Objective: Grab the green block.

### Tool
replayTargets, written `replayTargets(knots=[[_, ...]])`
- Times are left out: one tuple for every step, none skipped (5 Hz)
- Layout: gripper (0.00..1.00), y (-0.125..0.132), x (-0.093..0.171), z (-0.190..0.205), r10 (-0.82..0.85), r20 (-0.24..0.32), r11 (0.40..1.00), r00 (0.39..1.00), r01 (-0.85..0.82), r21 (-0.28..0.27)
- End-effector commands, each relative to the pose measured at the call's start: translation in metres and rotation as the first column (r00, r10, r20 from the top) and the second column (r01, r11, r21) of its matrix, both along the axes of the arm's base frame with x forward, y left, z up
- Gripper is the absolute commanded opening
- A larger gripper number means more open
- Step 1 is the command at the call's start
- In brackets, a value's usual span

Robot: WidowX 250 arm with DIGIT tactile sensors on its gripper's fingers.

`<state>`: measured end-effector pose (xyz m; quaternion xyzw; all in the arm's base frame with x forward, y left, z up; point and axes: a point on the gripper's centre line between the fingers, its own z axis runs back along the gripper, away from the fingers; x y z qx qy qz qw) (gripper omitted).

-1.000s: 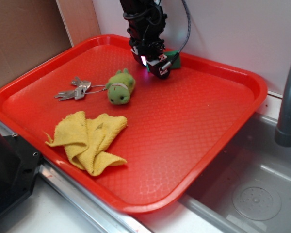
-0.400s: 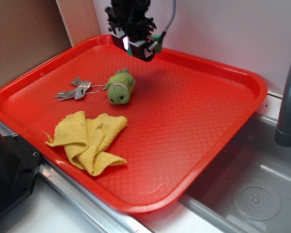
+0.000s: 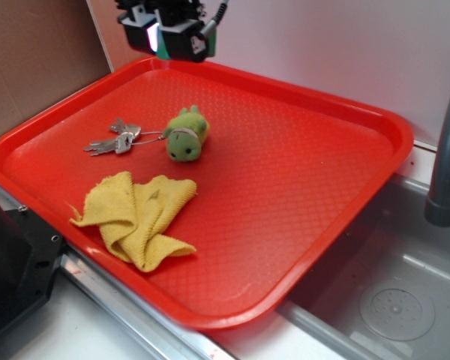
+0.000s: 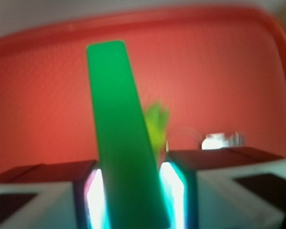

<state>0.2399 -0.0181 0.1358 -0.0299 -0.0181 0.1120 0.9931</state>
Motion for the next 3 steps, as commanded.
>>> replayTargets(knots=[[0.0,-0.017,-0.048,0.034,0.121,0.026,0.987,0.992,-0.118,-0.11],[0.0,-0.022,-0.063,0.035,0.154,0.063,0.983,0.986,-0.147,-0.109],[0.0,-0.016,-0.057,0.028,0.133,0.058,0.984,0.99,-0.125,-0.124]])
